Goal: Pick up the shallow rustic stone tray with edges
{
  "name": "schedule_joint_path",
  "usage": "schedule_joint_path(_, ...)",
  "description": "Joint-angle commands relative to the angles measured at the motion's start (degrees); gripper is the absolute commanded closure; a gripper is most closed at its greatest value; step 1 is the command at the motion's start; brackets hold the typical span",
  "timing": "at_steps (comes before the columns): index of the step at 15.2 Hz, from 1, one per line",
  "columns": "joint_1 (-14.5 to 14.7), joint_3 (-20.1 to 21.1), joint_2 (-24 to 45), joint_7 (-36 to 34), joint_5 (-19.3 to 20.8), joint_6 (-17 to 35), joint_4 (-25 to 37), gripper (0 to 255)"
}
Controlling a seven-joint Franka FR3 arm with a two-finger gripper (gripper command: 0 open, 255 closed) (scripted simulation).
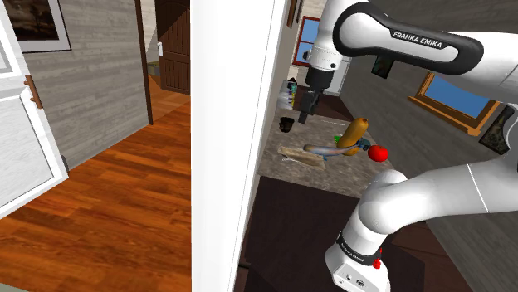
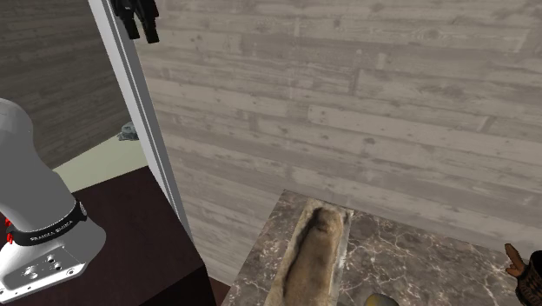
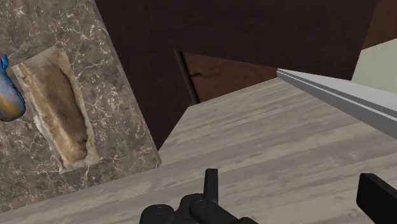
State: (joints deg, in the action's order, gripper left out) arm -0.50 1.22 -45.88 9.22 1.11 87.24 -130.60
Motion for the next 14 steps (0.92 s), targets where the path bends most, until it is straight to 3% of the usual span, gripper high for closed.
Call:
schedule_joint_path(1, 0.0, 0.0, 0.0, 0.0, 0.0, 0.0, 0.0, 0)
schedule_joint_path(14, -2.7, -17.8, 6.4, 20.3, 7.9, 14.7, -7.7, 0)
